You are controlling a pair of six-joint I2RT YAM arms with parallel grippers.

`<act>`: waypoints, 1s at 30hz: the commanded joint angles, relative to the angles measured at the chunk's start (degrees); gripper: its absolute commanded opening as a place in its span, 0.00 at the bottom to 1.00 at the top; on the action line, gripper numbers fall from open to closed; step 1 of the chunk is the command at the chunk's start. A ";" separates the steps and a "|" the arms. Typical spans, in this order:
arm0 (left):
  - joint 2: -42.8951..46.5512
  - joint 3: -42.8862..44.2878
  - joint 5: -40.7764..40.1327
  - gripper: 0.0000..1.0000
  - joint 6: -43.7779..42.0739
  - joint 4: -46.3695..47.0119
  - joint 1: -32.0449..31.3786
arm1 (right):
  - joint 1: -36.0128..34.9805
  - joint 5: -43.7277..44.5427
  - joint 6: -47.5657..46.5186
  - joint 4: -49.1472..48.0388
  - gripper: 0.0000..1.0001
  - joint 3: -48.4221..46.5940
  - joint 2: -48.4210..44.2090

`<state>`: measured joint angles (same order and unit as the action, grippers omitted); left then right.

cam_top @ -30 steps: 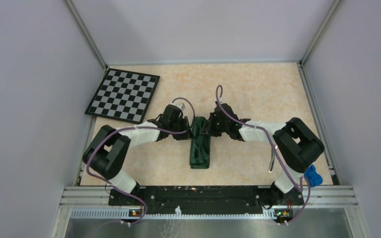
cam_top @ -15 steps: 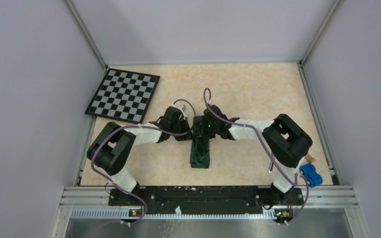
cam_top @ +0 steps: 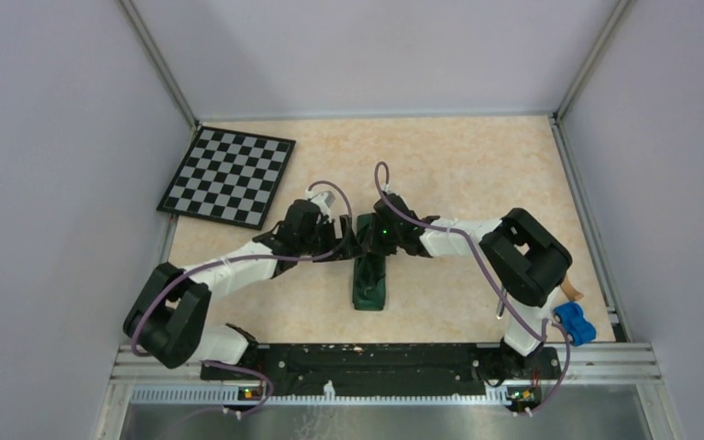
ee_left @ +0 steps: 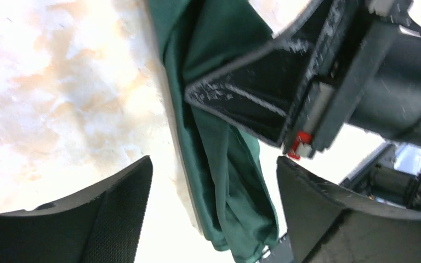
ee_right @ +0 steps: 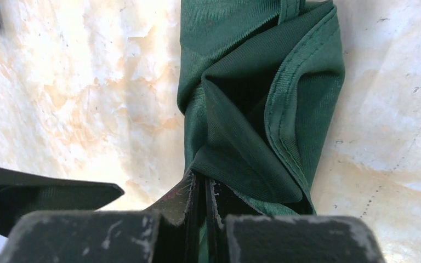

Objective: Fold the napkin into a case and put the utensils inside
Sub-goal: Fold the 2/3-rectangle-folded napkin at the center of the board.

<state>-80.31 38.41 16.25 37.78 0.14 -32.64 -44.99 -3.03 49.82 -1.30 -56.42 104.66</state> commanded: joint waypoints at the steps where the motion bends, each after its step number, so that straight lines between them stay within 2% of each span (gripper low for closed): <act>1: 3.19 -2.18 3.30 0.94 0.01 1.82 -1.98 | -0.73 0.56 1.01 -0.75 0.00 -1.94 1.00; 6: 0.71 -1.52 -2.20 0.94 0.99 0.15 -6.06 | -0.72 0.04 1.59 -1.54 0.00 -1.69 0.95; 11: -3.27 -0.87 -6.35 0.87 1.68 -1.69 -8.05 | -0.71 -0.43 1.65 -2.02 0.00 -1.87 0.94; 13: -4.88 -0.84 -7.02 0.76 2.36 -1.80 -8.10 | -0.71 -0.82 1.34 -2.04 0.00 -2.06 1.06; 16: -6.03 -1.61 -8.60 0.53 3.42 -1.95 -8.08 | -0.71 -1.62 0.55 -1.61 0.00 -2.39 0.79; 18: -5.73 -2.66 -9.03 0.41 4.09 -1.21 -8.06 | -0.79 -2.37 -0.11 -0.83 0.00 -2.61 0.28; 19: -5.47 -3.26 -8.89 0.36 4.44 -0.81 -8.07 | -0.67 -3.10 -0.62 -0.66 0.06 -2.71 -0.23; 20: -5.11 -4.09 -8.62 0.33 4.90 -0.57 -8.05 | -0.58 -3.72 -1.02 -0.45 0.17 -2.48 -1.20; 22: -4.38 -5.36 -8.22 0.30 5.63 1.18 -8.06 | -0.37 -4.78 -1.88 -1.19 0.36 -1.37 -3.22; 24: -3.83 -6.43 -7.48 0.27 6.47 2.69 -8.07 | -0.03 -5.42 -2.72 -0.69 0.50 -1.05 -6.11; 27: -3.18 -8.14 -6.52 0.24 7.65 4.65 -8.06 | 1.26 -7.57 -5.09 1.96 0.60 -0.86 -9.26; 30: -2.32 -9.63 -5.39 0.22 9.25 6.67 -8.05 | 2.45 -8.16 -6.96 2.89 0.66 2.85 -14.07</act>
<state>-83.72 31.75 9.80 45.04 5.69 -40.56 -44.12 -9.15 46.63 0.34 -56.45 98.32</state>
